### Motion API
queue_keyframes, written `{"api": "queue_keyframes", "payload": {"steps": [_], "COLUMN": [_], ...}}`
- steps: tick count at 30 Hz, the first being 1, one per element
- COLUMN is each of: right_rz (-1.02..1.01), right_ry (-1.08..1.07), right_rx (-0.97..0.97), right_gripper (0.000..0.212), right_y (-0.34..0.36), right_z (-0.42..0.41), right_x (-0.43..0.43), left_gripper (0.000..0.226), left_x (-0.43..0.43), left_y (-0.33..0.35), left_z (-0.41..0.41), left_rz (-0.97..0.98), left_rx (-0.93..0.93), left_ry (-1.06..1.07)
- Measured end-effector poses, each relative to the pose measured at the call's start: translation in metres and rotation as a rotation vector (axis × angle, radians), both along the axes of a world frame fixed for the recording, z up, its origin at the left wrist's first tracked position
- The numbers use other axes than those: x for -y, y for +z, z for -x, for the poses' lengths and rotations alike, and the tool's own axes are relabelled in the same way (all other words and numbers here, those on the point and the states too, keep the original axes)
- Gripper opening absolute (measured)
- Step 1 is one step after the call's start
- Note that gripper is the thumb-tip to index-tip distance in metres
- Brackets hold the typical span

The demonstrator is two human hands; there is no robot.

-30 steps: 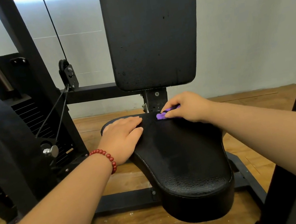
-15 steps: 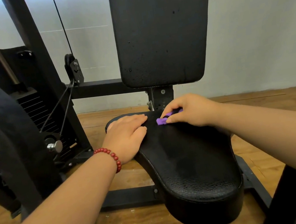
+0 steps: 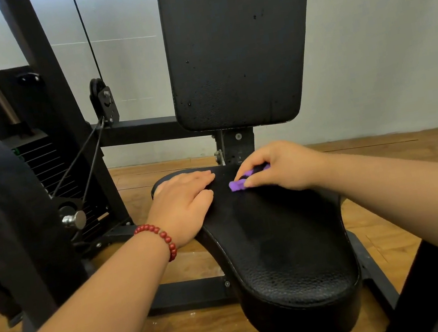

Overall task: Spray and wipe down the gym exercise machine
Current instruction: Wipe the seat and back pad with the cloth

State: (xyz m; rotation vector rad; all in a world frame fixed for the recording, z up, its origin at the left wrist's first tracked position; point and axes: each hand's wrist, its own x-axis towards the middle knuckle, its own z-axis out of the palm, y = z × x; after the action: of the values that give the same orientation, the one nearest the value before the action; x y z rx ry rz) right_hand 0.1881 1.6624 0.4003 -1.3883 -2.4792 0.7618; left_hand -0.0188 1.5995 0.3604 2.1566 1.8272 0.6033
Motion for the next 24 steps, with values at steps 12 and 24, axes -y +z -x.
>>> {"api": "queue_keyframes", "payload": {"steps": [12,24], "right_rz": [-0.060,-0.067], "right_ry": [-0.131,-0.178], "right_rx": [0.009,-0.006], "right_gripper": [0.026,0.028], "right_y": [-0.006,-0.008], "right_z": [0.037,0.040], "right_x": [-0.031,-0.048], "left_gripper": [0.048,0.050], "left_x": [-0.001,0.007], "left_y": [-0.008,-0.007], "left_z": [0.001,-0.005], "left_rz": [-0.065,-0.051], "left_rx": [0.081,0.144], "left_ry": [0.050,0.139]}}
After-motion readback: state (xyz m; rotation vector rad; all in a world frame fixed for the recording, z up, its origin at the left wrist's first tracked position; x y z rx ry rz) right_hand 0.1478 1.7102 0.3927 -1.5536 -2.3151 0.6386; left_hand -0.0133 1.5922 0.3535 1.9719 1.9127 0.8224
